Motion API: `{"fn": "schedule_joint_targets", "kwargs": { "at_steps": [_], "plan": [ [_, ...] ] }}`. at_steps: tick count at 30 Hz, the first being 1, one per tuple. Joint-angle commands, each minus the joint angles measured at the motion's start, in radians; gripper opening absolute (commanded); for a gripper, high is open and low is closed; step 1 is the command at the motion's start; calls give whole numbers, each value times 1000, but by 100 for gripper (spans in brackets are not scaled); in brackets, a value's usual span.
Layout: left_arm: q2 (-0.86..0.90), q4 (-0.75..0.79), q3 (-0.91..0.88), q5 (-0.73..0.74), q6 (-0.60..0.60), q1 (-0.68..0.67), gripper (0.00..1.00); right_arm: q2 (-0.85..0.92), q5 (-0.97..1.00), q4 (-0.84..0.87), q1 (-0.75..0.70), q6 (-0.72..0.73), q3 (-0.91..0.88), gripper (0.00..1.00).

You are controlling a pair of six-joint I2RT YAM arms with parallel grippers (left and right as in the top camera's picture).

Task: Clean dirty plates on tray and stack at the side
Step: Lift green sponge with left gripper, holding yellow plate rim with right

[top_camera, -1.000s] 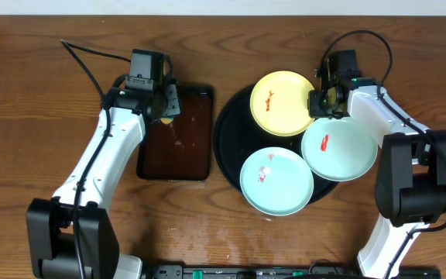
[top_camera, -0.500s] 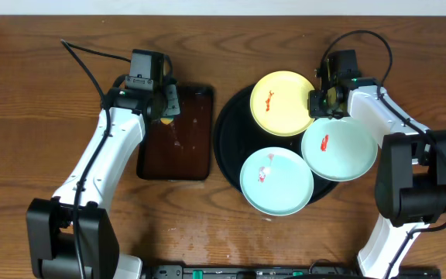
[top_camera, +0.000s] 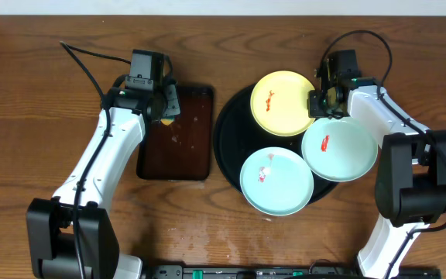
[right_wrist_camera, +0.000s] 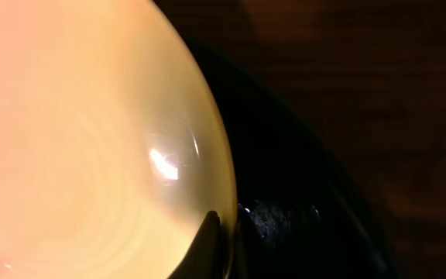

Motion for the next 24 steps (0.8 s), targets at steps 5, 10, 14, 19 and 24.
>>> {"fn": "schedule_joint_targets", "kwargs": {
  "at_steps": [5, 10, 14, 19, 24],
  "plan": [
    [6, 43, 39, -20, -6, -3, 7, -7, 13, -4, -3, -6, 12, 1],
    [5, 38, 69, -47, -6, -4, 7, -7, 13, -2, -2, -6, 12, 1],
    [5, 26, 73, -103, -6, -13, 7, -7, 13, -3, -3, -6, 12, 1],
    [5, 16, 73, -101, -6, -19, 7, -7, 13, -3, -3, -6, 12, 1],
    [6, 20, 73, -57, -6, -36, 7, -7, 12, -3, -2, -6, 12, 1]
  ]
}}
